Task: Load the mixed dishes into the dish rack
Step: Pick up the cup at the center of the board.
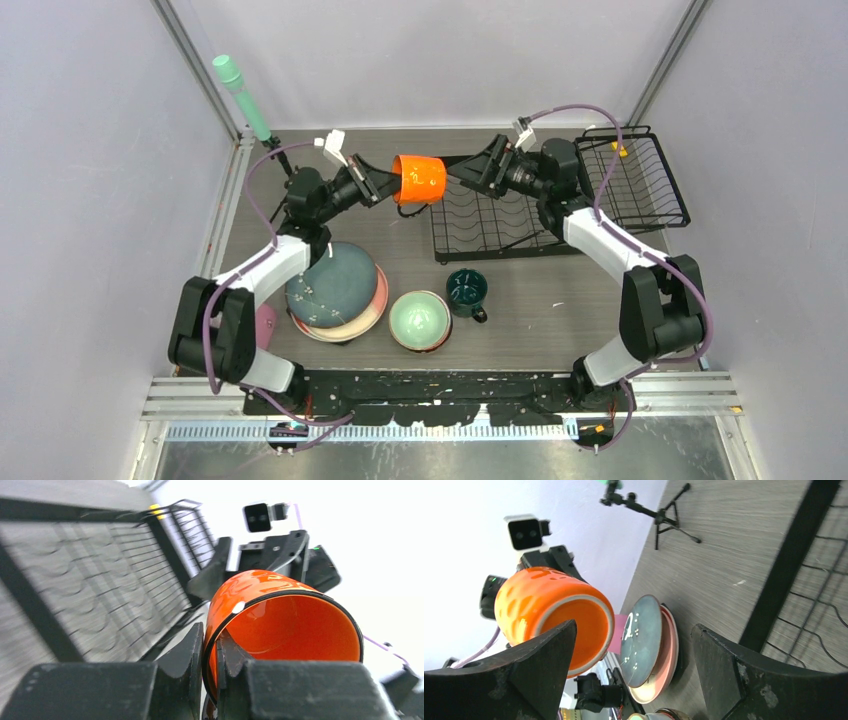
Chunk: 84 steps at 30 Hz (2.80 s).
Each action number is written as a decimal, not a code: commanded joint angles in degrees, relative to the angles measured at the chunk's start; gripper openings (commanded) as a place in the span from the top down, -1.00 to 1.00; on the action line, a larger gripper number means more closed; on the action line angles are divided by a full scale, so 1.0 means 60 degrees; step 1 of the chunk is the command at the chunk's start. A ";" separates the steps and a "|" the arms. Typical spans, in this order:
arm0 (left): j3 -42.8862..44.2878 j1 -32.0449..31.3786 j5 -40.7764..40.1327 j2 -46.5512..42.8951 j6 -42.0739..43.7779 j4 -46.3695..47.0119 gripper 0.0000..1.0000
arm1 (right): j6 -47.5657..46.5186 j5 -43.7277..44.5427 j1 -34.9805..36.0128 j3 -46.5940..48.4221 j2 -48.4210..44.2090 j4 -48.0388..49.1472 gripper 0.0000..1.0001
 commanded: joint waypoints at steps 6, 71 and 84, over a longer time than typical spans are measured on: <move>0.0325 0.0043 0.1057 0.1389 -0.3863 0.6730 1.00 | 0.1150 -0.1499 0.0031 -0.0579 -0.1133 0.3835 -0.82; 0.0279 -0.0291 0.1707 0.1051 -0.3691 0.6737 1.00 | 0.0409 0.1418 0.1806 0.0360 -0.0822 0.3531 -0.99; 0.0128 -0.0277 0.1219 0.1069 -0.3637 0.6737 1.00 | -0.0528 -0.1233 0.1797 0.0443 -0.1006 0.2706 -0.99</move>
